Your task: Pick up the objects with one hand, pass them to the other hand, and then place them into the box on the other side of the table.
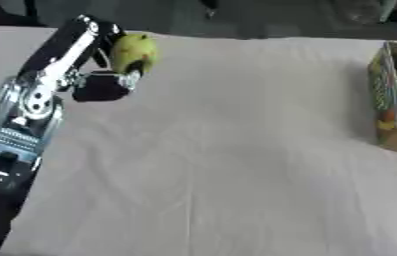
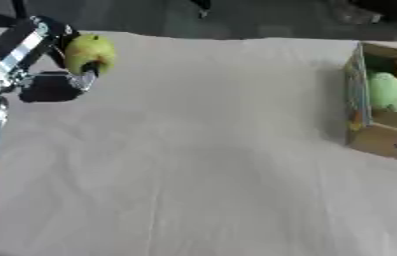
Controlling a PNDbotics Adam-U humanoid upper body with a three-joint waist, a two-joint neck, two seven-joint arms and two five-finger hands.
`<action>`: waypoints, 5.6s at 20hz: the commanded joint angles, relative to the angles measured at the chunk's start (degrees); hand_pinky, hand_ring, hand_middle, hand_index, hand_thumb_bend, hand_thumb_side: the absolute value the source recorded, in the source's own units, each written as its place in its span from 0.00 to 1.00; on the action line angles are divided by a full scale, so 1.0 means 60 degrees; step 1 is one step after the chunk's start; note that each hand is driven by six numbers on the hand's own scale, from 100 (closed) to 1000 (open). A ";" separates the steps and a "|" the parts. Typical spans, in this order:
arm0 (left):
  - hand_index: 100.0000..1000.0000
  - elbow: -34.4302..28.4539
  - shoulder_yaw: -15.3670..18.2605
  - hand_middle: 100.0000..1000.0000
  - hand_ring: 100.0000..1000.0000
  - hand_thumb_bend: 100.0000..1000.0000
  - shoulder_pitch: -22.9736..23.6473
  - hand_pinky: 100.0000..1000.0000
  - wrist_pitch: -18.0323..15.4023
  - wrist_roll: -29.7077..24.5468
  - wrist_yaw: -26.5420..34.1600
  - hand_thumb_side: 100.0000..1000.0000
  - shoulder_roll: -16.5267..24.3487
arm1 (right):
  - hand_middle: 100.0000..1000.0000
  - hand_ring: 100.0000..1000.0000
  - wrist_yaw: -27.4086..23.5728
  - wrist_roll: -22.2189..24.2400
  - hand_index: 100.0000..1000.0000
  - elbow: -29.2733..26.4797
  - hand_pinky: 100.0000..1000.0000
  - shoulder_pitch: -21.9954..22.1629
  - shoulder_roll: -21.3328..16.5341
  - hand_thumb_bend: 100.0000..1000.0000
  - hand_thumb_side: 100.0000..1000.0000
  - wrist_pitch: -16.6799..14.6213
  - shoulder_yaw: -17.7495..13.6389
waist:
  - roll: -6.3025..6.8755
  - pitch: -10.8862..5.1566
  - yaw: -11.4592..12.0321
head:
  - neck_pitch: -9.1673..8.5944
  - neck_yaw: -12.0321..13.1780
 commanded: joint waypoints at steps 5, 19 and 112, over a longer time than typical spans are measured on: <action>0.45 0.0768 0.0002 0.39 0.48 0.00 -0.0041 0.50 -0.0859 0.1062 0.0275 0.04 -0.0592 | 0.80 0.97 0.0981 0.1031 0.90 -0.0256 0.94 -0.1049 0.0241 0.00 0.14 -0.0822 0.1543 | -0.0087 -0.0230 0.0043 | -0.0068 -0.0093; 0.45 0.1768 -0.0310 0.40 0.48 0.00 0.0150 0.50 -0.2616 0.3253 -0.0379 0.02 -0.1161 | 0.80 0.98 0.3171 0.3222 0.90 0.1839 0.94 -0.2191 0.2555 0.02 0.16 -0.1980 0.3279 | -0.0109 -0.0257 -0.0005 | 0.0073 -0.0126; 0.82 0.2462 -0.0432 0.61 0.65 0.46 0.0594 0.63 -0.3484 0.4073 -0.1527 0.24 -0.0929 | 0.46 0.83 0.4171 0.4181 0.54 0.2803 0.91 -0.2354 0.3168 0.00 0.00 -0.1601 0.1917 | -0.0027 -0.0218 -0.0052 | 0.0341 -0.0578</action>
